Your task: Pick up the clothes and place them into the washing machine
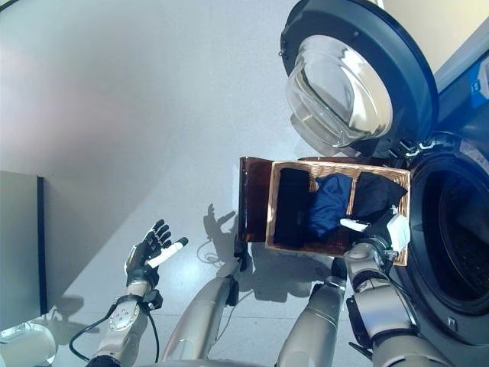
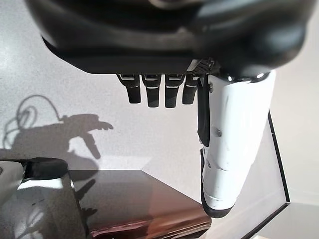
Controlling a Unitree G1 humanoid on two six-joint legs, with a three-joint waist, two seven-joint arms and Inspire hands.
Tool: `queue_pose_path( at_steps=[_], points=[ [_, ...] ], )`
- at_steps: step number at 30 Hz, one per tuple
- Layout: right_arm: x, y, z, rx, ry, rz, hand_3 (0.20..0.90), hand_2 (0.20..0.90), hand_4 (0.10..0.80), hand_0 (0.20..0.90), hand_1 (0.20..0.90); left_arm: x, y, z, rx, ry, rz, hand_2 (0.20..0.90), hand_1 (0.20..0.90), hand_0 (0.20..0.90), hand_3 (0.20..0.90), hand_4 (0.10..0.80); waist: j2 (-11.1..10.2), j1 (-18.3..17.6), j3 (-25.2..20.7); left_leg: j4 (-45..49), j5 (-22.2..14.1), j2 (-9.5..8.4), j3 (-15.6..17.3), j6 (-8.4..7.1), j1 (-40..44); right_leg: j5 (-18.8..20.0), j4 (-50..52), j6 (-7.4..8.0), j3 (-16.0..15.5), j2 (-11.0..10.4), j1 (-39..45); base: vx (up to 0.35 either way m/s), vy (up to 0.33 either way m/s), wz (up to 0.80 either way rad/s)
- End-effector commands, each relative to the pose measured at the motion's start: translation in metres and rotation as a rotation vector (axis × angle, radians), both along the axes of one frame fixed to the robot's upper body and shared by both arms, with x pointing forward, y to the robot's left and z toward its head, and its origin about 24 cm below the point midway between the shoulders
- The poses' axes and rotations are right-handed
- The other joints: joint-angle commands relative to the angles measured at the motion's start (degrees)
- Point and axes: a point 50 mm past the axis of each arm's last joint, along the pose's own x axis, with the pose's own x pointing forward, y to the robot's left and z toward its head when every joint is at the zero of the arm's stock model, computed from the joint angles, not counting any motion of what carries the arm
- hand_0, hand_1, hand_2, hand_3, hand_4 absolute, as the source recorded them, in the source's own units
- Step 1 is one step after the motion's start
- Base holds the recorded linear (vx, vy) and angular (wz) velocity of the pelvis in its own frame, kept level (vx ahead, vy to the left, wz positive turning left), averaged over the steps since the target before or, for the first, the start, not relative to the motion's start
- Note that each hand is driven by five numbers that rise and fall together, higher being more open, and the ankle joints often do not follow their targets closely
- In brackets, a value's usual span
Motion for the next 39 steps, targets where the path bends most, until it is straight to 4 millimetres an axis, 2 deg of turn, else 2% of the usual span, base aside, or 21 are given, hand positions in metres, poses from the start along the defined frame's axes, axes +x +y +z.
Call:
queue_pose_path(
  at_steps=[1,7,10,17,24,28,29,30,31,39],
  points=[
    [0.012,-0.023,0.036,-0.162,-0.065,-0.002,0.900,0.900,0.800,0.900,0.900,0.000,0.029,0.026,0.093,-0.129,0.038,0.900,0.900,0.900,0.900,0.800,-0.09,0.43,-1.78,8.77,-7.93,0.76,0.35,-3.20,-2.73,10.67,-3.28,-2.94,2.29,-0.14,-3.26,-0.032,0.021,0.00],
    [0.013,-0.036,0.050,-0.205,-0.063,-0.024,0.900,0.900,0.800,0.900,0.900,0.000,0.030,0.031,0.093,-0.147,0.026,0.900,0.900,0.900,0.900,0.800,0.84,0.74,-1.78,11.61,-8.56,0.71,0.17,-3.11,-5.00,9.07,0.24,-3.35,3.58,0.10,-5.75,-0.036,0.012,0.02],
    [0.013,-0.045,0.059,-0.238,-0.049,-0.037,0.900,0.900,0.800,0.900,0.900,-0.003,0.033,0.034,0.093,-0.158,0.020,0.900,0.900,0.900,0.900,0.800,1.80,1.08,-1.70,15.09,-9.50,0.86,0.15,-3.03,-7.14,7.04,4.23,-3.98,4.66,0.57,-8.06,-0.015,0.003,0.00],
    [0.013,-0.050,0.066,-0.257,-0.058,-0.048,0.900,0.900,0.800,0.900,0.900,-0.003,0.033,0.041,0.075,-0.194,0.020,0.900,0.900,0.900,0.900,0.800,2.72,1.24,-1.55,20.59,-11.13,1.33,0.28,-2.87,-11.07,4.29,10.71,-4.83,6.72,1.30,-12.91,-0.008,-0.001,0.01],
    [0.015,-0.047,0.065,-0.245,-0.065,-0.050,0.900,0.900,0.800,0.900,0.900,-0.001,0.031,0.049,0.063,-0.236,0.007,0.900,0.900,0.900,0.900,0.800,3.11,1.32,-1.41,24.04,-12.07,1.64,0.20,-2.74,-13.72,2.40,14.94,-5.52,7.97,1.67,-15.99,-0.009,-0.005,0.01],
    [0.018,-0.035,0.056,-0.210,-0.063,-0.020,0.900,0.900,0.800,0.900,0.900,-0.002,0.032,0.047,0.064,-0.228,0.016,0.900,0.900,0.900,0.900,0.800,2.93,1.37,-1.72,25.09,-12.50,1.83,0.16,-2.68,-14.31,1.71,16.26,-5.87,8.34,2.03,-16.79,0.001,-0.004,0.01],
    [0.019,-0.032,0.054,-0.198,-0.068,-0.010,0.755,0.755,0.696,0.755,0.755,-0.002,0.032,0.047,0.066,-0.225,0.016,0.900,0.900,0.900,0.900,0.800,2.90,1.46,-1.83,24.90,-12.51,1.84,0.08,-2.68,-14.11,1.57,16.32,-5.83,8.34,2.09,-16.80,0.000,0.000,0.00],
    [0.020,-0.031,0.054,-0.192,-0.073,-0.009,0.442,0.442,0.473,0.442,0.442,-0.002,0.033,0.047,0.068,-0.225,0.020,0.900,0.900,0.900,0.900,0.800,2.85,1.49,-1.89,24.89,-12.52,1.85,0.15,-2.67,-14.09,1.54,16.44,-5.83,8.27,2.13,-16.86,0.000,0.000,0.00],
    [0.021,-0.028,0.053,-0.180,-0.079,-0.003,0.200,0.200,0.300,0.200,0.200,-0.002,0.033,0.048,0.071,-0.228,0.021,0.900,0.900,0.900,0.900,0.800,2.76,1.50,-2.00,24.90,-12.55,1.86,0.25,-2.66,-14.10,1.59,16.49,-5.83,8.25,2.16,-16.88,0.000,0.000,0.00],
    [0.022,-0.021,0.048,-0.105,-0.119,-0.003,0.200,0.200,0.300,0.200,0.200,-0.001,0.036,0.050,0.080,-0.237,0.025,0.900,0.900,0.900,0.900,0.800,2.28,1.79,-2.55,25.25,-12.58,1.72,0.20,-2.49,-14.77,1.44,16.97,-5.86,8.30,2.08,-17.57,-0.004,-0.005,-0.02]
  ],
)
